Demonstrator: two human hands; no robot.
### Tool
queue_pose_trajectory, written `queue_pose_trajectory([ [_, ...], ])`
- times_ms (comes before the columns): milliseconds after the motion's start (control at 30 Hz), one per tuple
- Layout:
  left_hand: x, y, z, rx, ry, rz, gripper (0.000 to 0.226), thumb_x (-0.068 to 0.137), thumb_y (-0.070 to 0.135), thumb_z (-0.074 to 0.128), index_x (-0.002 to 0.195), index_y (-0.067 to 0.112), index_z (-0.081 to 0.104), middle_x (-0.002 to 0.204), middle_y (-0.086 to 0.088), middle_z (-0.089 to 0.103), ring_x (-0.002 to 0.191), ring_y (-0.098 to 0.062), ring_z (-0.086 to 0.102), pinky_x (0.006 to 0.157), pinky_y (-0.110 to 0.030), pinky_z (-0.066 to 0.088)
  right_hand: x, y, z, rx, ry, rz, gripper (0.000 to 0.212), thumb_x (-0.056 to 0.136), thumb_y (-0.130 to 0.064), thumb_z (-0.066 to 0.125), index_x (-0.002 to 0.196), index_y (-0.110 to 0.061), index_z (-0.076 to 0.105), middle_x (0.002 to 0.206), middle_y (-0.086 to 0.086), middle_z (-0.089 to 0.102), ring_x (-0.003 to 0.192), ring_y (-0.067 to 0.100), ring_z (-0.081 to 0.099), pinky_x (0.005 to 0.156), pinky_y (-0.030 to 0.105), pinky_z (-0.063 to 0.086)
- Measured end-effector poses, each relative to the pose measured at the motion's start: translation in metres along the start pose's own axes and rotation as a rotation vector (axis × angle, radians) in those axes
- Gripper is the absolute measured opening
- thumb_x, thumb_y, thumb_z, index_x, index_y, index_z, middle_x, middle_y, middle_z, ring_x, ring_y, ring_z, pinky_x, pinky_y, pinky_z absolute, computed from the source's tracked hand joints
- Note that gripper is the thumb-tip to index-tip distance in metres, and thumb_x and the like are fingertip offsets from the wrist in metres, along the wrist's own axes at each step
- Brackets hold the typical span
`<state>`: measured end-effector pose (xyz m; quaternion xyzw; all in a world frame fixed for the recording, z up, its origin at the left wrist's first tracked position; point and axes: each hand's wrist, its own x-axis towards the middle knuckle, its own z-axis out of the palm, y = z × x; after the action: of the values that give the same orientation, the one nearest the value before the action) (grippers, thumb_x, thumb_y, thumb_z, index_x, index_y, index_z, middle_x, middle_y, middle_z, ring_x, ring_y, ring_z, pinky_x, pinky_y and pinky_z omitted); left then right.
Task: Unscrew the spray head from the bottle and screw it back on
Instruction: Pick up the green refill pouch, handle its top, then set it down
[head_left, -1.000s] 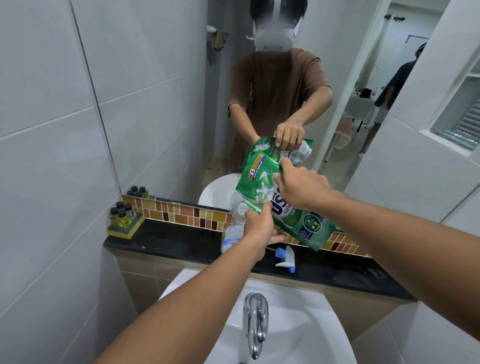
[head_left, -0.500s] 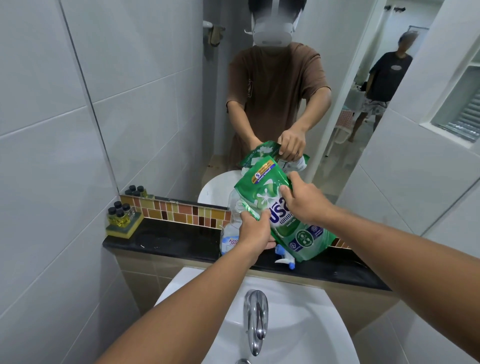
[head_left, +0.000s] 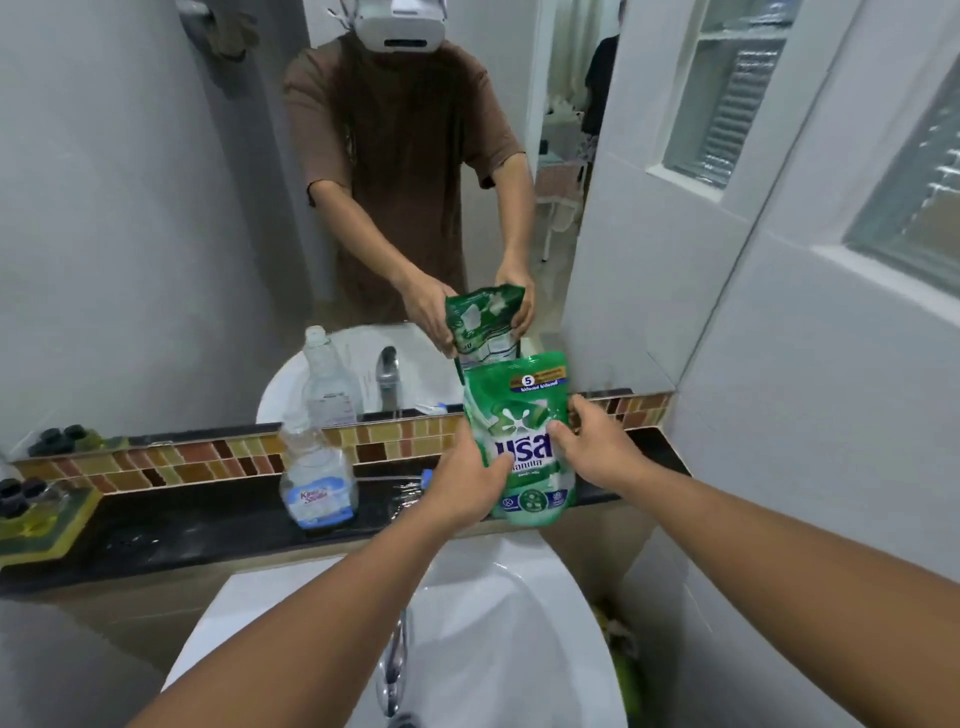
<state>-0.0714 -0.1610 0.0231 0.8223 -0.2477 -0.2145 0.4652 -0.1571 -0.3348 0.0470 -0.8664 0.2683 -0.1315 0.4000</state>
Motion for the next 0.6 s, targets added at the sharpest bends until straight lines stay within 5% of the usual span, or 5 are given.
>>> queue_pose_trajectory([
  [133, 0.024, 0.024, 0.057, 0.082, -0.065, 0.044, 0.062, 0.102, 0.028, 0.069, 0.155, 0.019, 0.039, 0.148, -0.009, 0.067, 0.131, -0.032, 0.066, 0.106, -0.038, 0.051, 0.011, 0.053, -0.029, 0.072, 0.101, 0.109, 0.017, 0.101, -0.021, 0.058, 0.118, -0.015, 0.060, 0.112, 0.008, 0.072, 0.099, 0.026, 0.068, 0.088, 0.046, 0.055],
  [367, 0.063, 0.054, 0.118, 0.109, -0.080, 0.121, 0.070, 0.099, 0.020, 0.071, 0.159, 0.019, 0.036, 0.155, -0.007, 0.060, 0.140, -0.029, 0.059, 0.107, -0.028, 0.038, 0.035, 0.110, -0.069, 0.198, 0.138, 0.150, 0.017, 0.105, -0.027, 0.049, 0.121, -0.022, 0.053, 0.115, 0.004, 0.071, 0.099, 0.023, 0.069, 0.090, 0.049, 0.055],
  [600, 0.080, 0.064, 0.140, 0.098, -0.096, 0.109, 0.074, 0.099, 0.022, 0.072, 0.162, 0.021, 0.033, 0.157, -0.006, 0.060, 0.142, -0.028, 0.058, 0.117, -0.040, 0.046, 0.040, 0.139, -0.083, 0.319, 0.111, 0.143, 0.025, 0.105, -0.021, 0.049, 0.124, -0.037, 0.045, 0.123, 0.000, 0.067, 0.104, 0.018, 0.068, 0.094, 0.049, 0.056],
])
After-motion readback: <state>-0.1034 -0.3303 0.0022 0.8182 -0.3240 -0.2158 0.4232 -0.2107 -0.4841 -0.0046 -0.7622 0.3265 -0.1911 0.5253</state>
